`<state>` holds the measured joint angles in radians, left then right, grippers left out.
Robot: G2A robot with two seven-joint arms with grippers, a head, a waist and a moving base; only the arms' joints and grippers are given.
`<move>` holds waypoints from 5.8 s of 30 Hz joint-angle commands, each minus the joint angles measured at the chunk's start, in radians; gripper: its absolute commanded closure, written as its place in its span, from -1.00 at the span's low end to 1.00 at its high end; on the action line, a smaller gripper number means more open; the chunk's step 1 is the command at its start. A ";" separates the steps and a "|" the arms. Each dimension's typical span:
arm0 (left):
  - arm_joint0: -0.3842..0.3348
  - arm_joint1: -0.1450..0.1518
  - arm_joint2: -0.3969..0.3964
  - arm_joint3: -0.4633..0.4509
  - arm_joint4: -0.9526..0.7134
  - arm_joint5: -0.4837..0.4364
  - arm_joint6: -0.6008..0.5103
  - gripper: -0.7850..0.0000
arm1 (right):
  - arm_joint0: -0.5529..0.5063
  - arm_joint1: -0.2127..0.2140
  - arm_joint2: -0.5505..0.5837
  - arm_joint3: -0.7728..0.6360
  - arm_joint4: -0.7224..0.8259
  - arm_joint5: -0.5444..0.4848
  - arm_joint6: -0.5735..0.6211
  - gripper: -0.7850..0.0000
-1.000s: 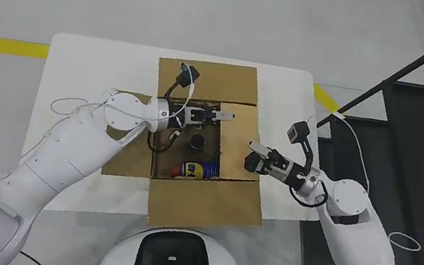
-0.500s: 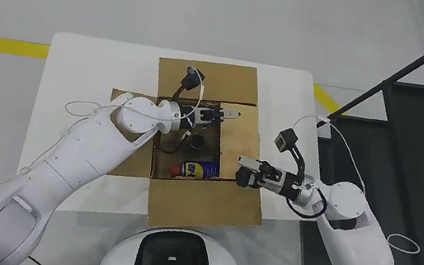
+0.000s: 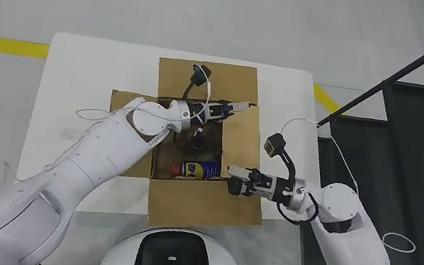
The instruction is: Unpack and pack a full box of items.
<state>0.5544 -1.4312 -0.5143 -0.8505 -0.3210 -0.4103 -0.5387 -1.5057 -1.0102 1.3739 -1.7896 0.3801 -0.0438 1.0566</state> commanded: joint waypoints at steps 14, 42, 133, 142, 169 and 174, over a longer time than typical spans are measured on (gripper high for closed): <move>0.022 -0.021 -0.076 -0.091 -0.050 -0.045 -0.055 -1.00 | -0.090 0.003 0.009 -0.082 -0.054 -0.002 -0.178 -1.00; 0.268 0.096 -0.383 -0.406 0.115 -0.026 -0.253 -1.00 | -0.101 -0.044 0.084 0.081 -0.329 -0.207 -0.921 -1.00; 0.697 0.407 -1.190 -0.654 -0.043 0.091 -0.886 -1.00 | 0.512 -0.157 -0.526 0.211 -0.885 -0.021 -0.357 -1.00; 0.719 0.426 -1.277 -0.667 -0.065 0.127 -0.799 -1.00 | 0.512 -0.157 -0.526 0.211 -0.885 -0.021 -0.357 -1.00; 0.676 0.442 -1.271 -0.639 -0.117 0.127 -0.811 -1.00 | 0.512 -0.157 -0.526 0.211 -0.885 -0.021 -0.357 -1.00; 0.676 0.442 -1.271 -0.639 -0.117 0.127 -0.811 -1.00 | 0.512 -0.157 -0.526 0.211 -0.885 -0.021 -0.357 -1.00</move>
<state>1.2302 -0.9890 -1.7856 -1.4891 -0.4380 -0.2832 -1.3495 -0.9933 -1.1670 0.8475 -1.5790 -0.5053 -0.0647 0.6999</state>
